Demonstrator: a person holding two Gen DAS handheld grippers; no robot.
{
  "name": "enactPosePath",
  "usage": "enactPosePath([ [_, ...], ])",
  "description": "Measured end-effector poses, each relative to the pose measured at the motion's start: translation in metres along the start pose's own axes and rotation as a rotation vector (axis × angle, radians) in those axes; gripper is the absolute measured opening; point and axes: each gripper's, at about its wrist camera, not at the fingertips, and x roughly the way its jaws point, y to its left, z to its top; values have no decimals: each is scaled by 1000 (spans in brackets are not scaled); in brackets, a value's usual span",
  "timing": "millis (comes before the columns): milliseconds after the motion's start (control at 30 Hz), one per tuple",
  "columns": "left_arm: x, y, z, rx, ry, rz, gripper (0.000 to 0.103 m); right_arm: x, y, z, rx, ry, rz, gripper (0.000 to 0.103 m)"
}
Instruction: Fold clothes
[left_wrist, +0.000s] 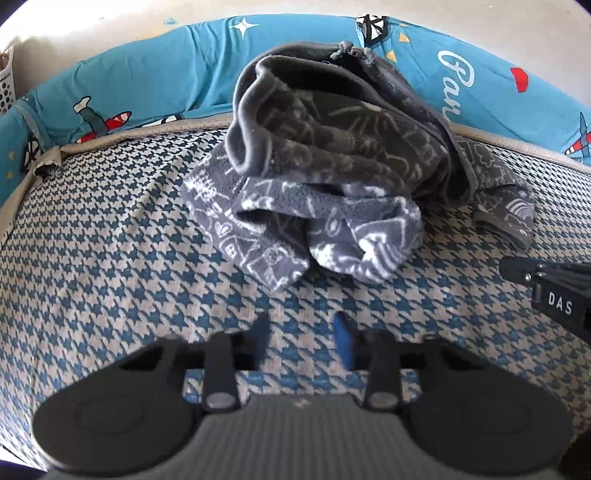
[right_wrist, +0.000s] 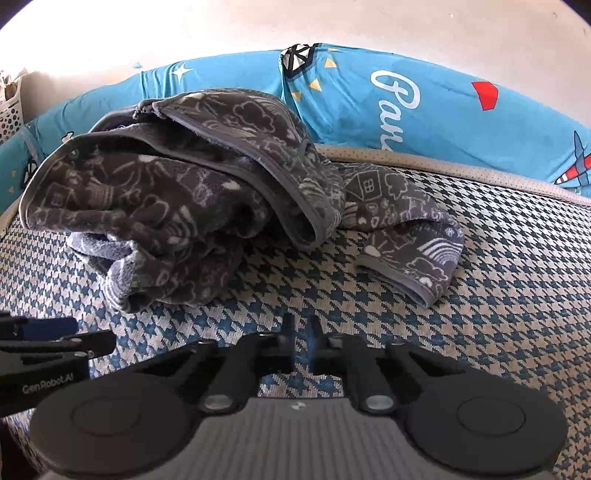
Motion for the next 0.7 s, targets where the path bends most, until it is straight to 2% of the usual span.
enactPosePath([
  [100,-1,-1,-1,7,-13,12,15,-1,0,0,6,-7,-2,4],
  [367,0,-5,3,-10,-19,17,17,2,-4,1,40,1,-8,4],
  [400,0,-5,3,-14,-24,24,28,2,-5,1,47,4,-10,4],
  [433,-2,-6,4,-16,-36,31,53,3,-5,2,51,6,-12,5],
  [467,-4,-6,4,-18,-50,38,65,4,-5,2,56,9,-15,9],
  [500,-7,-6,4,-18,-73,40,81,4,-5,3,60,8,-17,11],
  [533,-12,-7,5,-18,-102,40,91,4,-5,4,63,0,-19,13],
  [600,-19,-7,6,-16,-149,39,103,3,-6,6,70,-14,-23,16],
  [667,-24,-7,9,-10,-182,40,103,3,-7,9,79,-32,-24,39],
  [700,-25,-7,11,-6,-187,41,103,2,-8,11,86,-48,-17,44],
])
